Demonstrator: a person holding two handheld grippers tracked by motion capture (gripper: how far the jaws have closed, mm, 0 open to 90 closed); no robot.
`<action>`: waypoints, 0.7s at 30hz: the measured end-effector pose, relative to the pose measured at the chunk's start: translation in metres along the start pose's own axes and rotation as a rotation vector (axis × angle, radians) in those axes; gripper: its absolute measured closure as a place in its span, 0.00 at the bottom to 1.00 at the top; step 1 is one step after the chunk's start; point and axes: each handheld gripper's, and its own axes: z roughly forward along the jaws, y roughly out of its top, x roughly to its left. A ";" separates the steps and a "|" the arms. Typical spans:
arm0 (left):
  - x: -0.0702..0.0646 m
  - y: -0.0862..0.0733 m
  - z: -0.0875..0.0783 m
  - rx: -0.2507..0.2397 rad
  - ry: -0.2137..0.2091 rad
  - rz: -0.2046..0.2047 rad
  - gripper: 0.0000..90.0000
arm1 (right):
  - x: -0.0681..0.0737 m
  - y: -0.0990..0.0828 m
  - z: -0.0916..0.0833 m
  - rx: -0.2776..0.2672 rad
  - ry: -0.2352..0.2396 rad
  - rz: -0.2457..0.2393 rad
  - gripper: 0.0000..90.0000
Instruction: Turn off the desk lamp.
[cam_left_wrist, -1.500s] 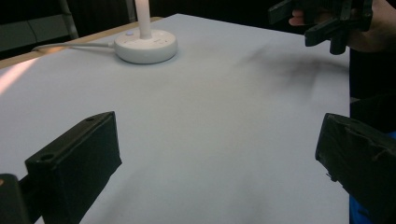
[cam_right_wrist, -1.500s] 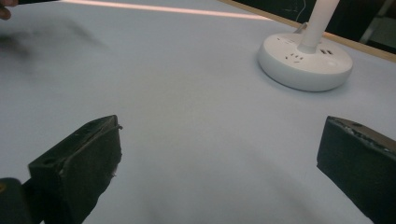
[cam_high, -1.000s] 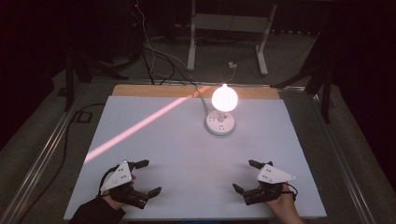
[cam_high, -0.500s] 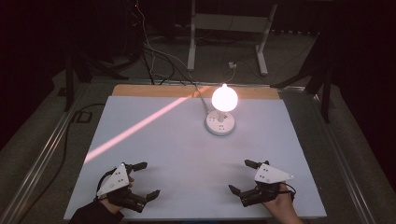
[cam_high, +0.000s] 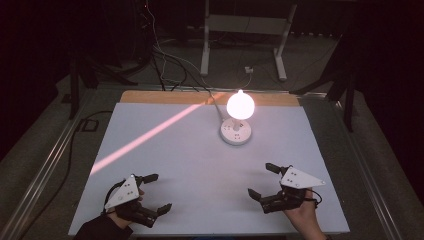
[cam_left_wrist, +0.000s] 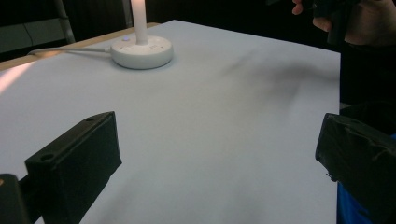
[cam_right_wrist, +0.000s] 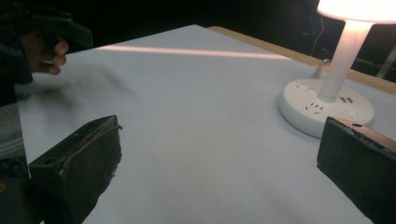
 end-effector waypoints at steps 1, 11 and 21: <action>0.000 0.000 0.000 0.000 0.001 0.000 0.01 | -0.002 0.002 -0.001 -0.010 -0.003 0.006 0.00; 0.001 0.000 0.000 0.001 0.003 -0.001 0.01 | -0.011 0.016 0.000 -0.016 -0.031 -0.001 0.00; 0.001 0.000 0.000 0.003 0.003 -0.002 0.01 | -0.021 0.033 0.005 -0.032 -0.035 -0.016 0.00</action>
